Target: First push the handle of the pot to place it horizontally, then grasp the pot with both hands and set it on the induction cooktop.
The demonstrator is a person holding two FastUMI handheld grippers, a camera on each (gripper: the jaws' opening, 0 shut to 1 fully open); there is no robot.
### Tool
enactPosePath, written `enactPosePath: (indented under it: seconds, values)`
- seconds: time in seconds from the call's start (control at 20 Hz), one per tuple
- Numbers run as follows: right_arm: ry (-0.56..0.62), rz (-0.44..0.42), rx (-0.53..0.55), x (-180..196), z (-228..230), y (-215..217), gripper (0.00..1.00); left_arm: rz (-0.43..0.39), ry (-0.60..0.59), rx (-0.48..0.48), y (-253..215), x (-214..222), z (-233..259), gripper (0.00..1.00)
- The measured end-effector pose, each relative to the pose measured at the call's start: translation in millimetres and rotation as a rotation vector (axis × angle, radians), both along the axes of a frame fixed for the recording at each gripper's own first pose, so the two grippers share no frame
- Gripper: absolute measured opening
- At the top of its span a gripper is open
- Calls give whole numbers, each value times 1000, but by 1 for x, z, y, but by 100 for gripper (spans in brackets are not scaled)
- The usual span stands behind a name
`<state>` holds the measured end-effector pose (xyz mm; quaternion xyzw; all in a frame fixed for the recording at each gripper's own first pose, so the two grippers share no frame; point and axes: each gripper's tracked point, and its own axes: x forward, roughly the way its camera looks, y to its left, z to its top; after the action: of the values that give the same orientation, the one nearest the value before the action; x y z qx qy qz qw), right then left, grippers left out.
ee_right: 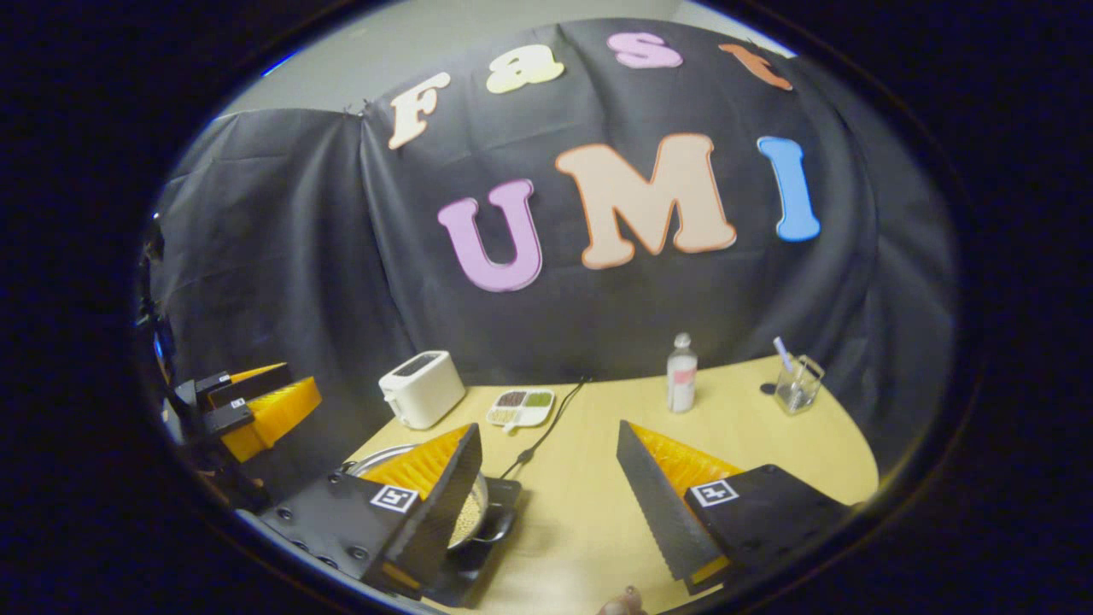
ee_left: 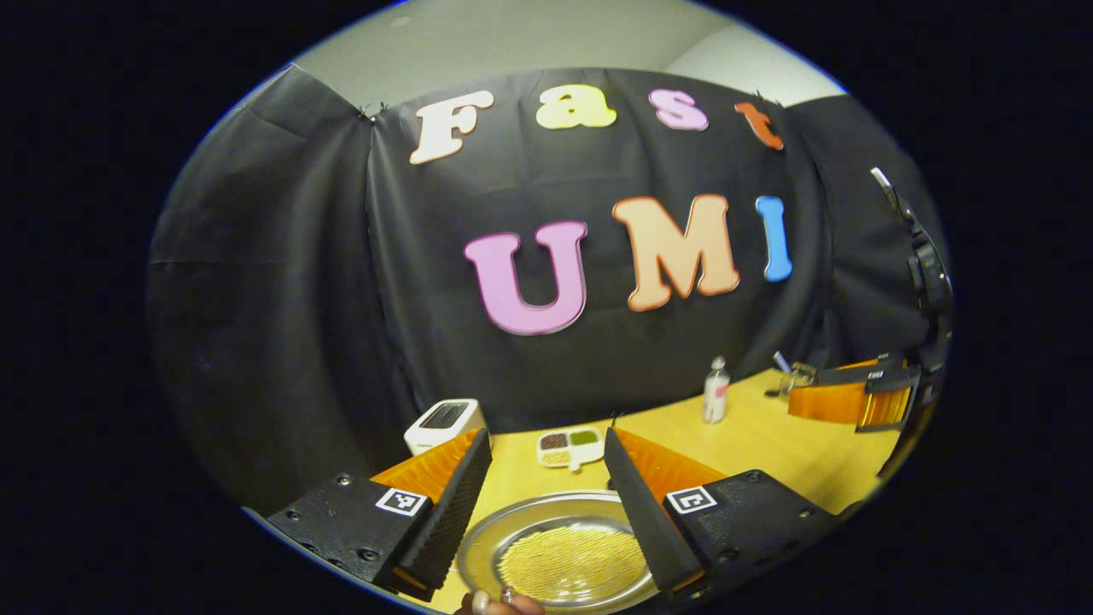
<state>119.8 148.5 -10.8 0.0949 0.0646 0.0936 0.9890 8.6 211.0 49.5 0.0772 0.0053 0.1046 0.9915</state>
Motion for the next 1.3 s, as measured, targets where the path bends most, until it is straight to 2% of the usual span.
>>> enactPosePath:
  seconds: [0.15, 0.2, 0.4, 0.45, 0.5, 0.55, 0.7, 0.85, 1.05, 1.1, 1.15, 1.2, 1.3]
  values:
    - [-121, 36, 21, -26, 39, -41, 99, -36, -121, -59, -66, 3, 25, 87]
    - [-170, 48, 28, -35, 53, -54, 93, -42, -138, -84, -85, 1, 28, 87]
    - [-331, 62, 47, -70, 85, -103, 92, -52, -222, -144, -148, -5, 38, 86]
    - [-337, 55, 57, -76, 85, -116, 92, -66, -246, -175, -164, -6, 40, 87]
    - [-330, 42, 74, -80, 83, -128, 99, -90, -267, -201, -181, -8, 43, 87]
    - [-320, 37, 94, -82, 81, -137, 92, -94, -271, -216, -193, -9, 42, 86]
    - [-293, 25, 123, -84, 71, -161, 92, -68, -236, -194, -206, -16, 32, 87]
    - [-237, -69, 72, -82, 58, -188, 92, -104, -225, -210, -227, -15, 30, 87]
    - [-252, -89, 56, -89, 65, -183, 92, -123, -175, -215, -226, -15, 22, 85]
    - [-258, -84, 58, -90, 67, -181, 92, -115, -166, -200, -222, -16, 19, 88]
    - [-262, -80, 55, -89, 68, -180, 99, -111, -161, -188, -220, -16, 18, 85]
    - [-256, -83, 47, -88, 65, -183, 93, -116, -155, -186, -221, -15, 15, 87]
    - [-239, -88, 38, -86, 62, -179, 93, -133, -129, -195, -223, -12, 7, 86]
